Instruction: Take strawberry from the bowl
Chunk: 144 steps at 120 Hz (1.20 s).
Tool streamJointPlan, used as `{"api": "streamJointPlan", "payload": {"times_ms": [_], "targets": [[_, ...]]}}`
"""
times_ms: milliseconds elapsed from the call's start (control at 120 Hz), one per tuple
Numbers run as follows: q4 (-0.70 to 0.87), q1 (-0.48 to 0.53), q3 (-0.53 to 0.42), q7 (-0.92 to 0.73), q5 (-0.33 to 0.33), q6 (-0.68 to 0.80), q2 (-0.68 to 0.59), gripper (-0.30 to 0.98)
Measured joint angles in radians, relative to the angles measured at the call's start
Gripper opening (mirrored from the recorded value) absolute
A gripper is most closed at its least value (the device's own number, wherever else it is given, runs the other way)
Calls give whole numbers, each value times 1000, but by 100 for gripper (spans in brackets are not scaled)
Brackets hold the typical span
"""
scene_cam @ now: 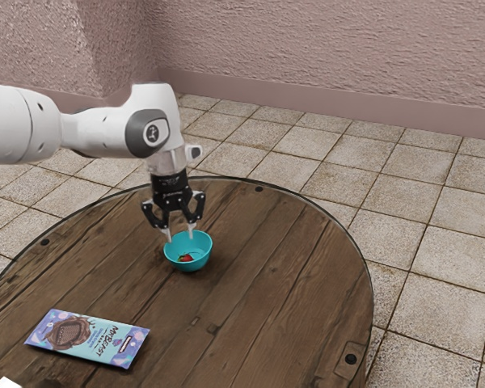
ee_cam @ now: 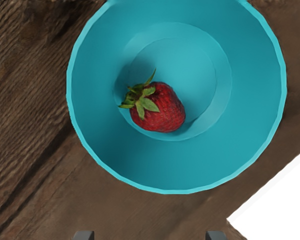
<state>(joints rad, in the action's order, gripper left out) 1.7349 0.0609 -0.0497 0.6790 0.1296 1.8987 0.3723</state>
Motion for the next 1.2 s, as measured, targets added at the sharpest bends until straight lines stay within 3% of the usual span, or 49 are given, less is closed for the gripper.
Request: {"api": "streamJointPlan", "payload": {"times_ms": [575,858,1017,1108,1200], "targets": [[42,24,-3,107,2,266,137,23],[48,35,-3,130,10,314,160,22],[58,40,-8,138,16,323,155,28],[70,35,-12,144,19,323,148,10],[77,38,-13,154,15,318,134,4]]}}
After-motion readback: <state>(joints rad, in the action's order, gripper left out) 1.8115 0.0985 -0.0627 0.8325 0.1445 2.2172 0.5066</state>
